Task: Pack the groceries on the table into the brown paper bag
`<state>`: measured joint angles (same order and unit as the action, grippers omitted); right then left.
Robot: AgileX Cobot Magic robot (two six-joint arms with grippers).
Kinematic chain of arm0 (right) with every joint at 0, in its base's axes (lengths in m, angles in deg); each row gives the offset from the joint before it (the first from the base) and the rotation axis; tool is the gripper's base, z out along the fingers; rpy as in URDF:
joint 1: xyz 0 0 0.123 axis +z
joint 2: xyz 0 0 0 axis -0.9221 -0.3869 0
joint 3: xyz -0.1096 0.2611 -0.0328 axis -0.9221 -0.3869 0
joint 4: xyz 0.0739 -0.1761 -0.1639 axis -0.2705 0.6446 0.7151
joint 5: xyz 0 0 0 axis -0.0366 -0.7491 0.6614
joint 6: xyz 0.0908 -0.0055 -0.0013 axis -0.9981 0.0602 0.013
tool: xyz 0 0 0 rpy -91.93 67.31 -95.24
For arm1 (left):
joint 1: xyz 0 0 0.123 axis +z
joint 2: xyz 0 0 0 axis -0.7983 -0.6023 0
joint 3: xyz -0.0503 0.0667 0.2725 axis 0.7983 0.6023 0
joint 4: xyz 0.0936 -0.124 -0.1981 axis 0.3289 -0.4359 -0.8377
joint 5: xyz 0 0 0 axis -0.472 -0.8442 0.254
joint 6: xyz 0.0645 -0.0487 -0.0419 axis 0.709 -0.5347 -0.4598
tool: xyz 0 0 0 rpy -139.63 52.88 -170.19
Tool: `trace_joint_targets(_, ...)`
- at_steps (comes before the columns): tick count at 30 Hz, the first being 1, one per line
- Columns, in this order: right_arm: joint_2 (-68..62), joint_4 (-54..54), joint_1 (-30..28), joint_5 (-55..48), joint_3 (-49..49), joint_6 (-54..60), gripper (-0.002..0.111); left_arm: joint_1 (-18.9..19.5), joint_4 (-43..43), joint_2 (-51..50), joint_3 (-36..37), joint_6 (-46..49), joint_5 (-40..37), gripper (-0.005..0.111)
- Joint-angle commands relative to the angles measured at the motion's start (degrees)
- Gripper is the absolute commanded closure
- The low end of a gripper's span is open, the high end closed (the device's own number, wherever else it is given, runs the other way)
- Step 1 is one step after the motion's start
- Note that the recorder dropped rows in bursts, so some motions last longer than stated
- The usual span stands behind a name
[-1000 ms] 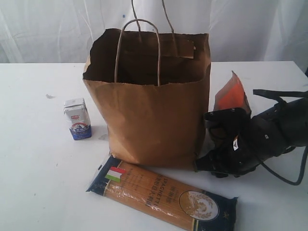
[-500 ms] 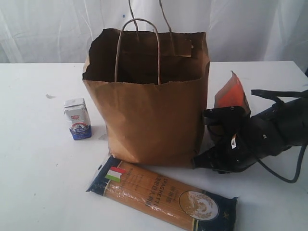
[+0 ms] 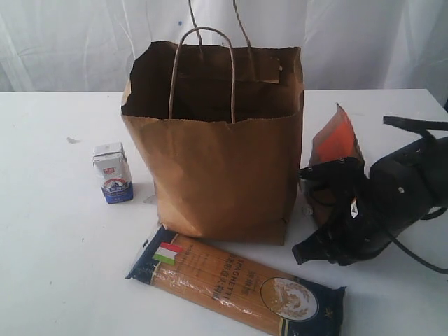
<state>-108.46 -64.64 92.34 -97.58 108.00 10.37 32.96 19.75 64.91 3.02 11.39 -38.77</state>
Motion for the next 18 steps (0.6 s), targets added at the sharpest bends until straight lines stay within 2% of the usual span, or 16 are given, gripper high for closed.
trace_joint_targets(1, 5.59, -3.17, 0.01, -8.09, -0.16, 8.36, 0.108, 0.03, -0.11, 0.27, 0.26, -0.4, -0.12, 0.107)
trace_joint_targets(5, 10.17, -12.76, 0.01, -14.16, -0.16, 19.8, 0.108, 0.03, -0.11, 0.27, 0.26, -0.4, -0.12, 0.107)
trace_joint_targets(12, 17.86, -49.18, 0.01, -31.64, -0.16, 56.81, 0.108, 0.03, -0.11, 0.27, 0.26, -0.4, -0.12, 0.107)
trace_joint_targets(15, 20.32, -60.4, 0.01, -35.53, 0.54, 63.68, 0.108, 0.03, -0.11, 0.27, 0.26, -0.4, -0.12, 0.107)
trace_joint_targets(18, 24.11, -72.8, 0.01, -34.34, 5.55, 67.86, 0.108, 0.03, -0.11, 0.27, 0.26, -0.4, -0.12, 0.107)
